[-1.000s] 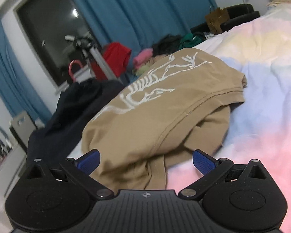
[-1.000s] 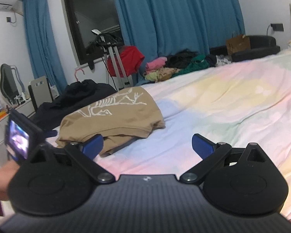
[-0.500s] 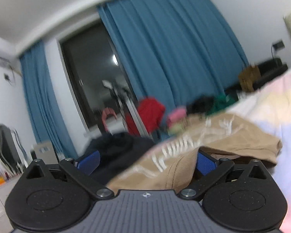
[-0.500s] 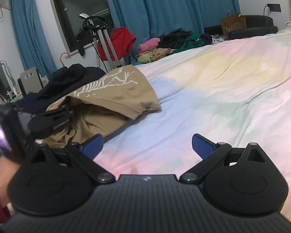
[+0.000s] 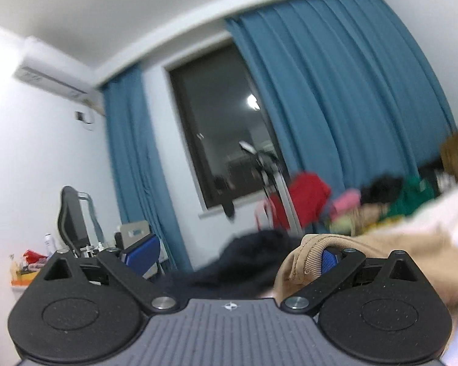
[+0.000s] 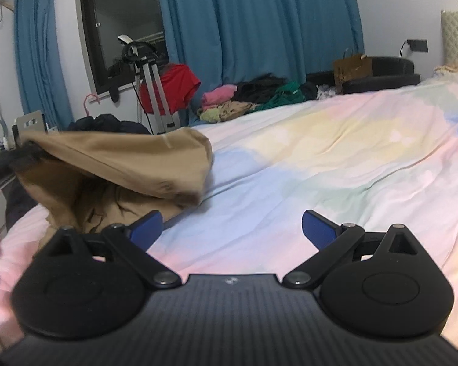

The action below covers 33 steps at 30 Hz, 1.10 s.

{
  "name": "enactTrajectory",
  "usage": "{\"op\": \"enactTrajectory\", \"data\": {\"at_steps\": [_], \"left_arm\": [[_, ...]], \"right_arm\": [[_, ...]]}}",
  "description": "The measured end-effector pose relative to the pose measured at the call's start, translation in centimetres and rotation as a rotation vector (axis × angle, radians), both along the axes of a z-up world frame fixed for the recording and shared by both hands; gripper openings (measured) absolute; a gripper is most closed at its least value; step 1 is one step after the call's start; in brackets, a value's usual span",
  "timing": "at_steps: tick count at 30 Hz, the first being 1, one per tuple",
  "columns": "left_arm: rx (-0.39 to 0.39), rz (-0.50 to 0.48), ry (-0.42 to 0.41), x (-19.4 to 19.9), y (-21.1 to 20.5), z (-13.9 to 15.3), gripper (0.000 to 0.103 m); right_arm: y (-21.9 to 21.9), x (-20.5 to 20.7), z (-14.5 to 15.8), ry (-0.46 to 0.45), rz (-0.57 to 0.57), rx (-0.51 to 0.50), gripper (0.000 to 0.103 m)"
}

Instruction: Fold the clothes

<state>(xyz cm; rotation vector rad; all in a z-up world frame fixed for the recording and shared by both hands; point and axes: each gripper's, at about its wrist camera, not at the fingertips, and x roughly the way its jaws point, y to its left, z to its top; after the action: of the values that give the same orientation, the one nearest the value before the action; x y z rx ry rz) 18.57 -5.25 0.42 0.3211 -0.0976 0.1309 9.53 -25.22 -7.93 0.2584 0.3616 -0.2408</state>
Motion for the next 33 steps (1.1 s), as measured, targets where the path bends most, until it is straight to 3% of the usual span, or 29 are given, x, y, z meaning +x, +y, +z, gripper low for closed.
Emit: {"op": "enactTrajectory", "data": {"at_steps": [3, 6, 11, 18, 21, 27, 31, 33], "left_arm": [[-0.017, -0.012, -0.057, -3.6, 0.0, 2.9, 0.101], [-0.077, -0.037, -0.062, -7.7, 0.8, 4.9, 0.101], [-0.118, -0.089, -0.122, -16.0, 1.9, 6.6, 0.101], [-0.141, -0.166, -0.199, -23.0, 2.7, 7.8, 0.103], [-0.193, -0.184, -0.151, -22.3, 3.3, 7.2, 0.103], [-0.304, -0.178, -0.048, -17.8, 6.3, 6.0, 0.103], [-0.257, -0.096, 0.014, -14.2, 7.3, 5.1, 0.103], [-0.226, -0.072, 0.063, -12.4, 7.1, 4.1, 0.103]], "right_arm": [[0.2, -1.1, 0.7, -0.035, 0.006, -0.011, 0.099], [0.5, -2.6, 1.6, -0.083, 0.021, -0.021, 0.099], [1.8, -4.8, 2.7, -0.133, 0.096, -0.064, 0.099], [5.8, -5.9, 3.0, -0.125, 0.423, -0.124, 0.098], [9.0, -4.0, 2.8, -0.066, 0.52, -0.223, 0.072], [12.4, 1.9, 1.6, 0.008, 0.501, -0.301, 0.068], [12.3, 4.6, 0.4, 0.052, 0.473, -0.309, 0.024], [11.7, 4.7, 0.3, 0.064, 0.457, -0.294, 0.014]]}}
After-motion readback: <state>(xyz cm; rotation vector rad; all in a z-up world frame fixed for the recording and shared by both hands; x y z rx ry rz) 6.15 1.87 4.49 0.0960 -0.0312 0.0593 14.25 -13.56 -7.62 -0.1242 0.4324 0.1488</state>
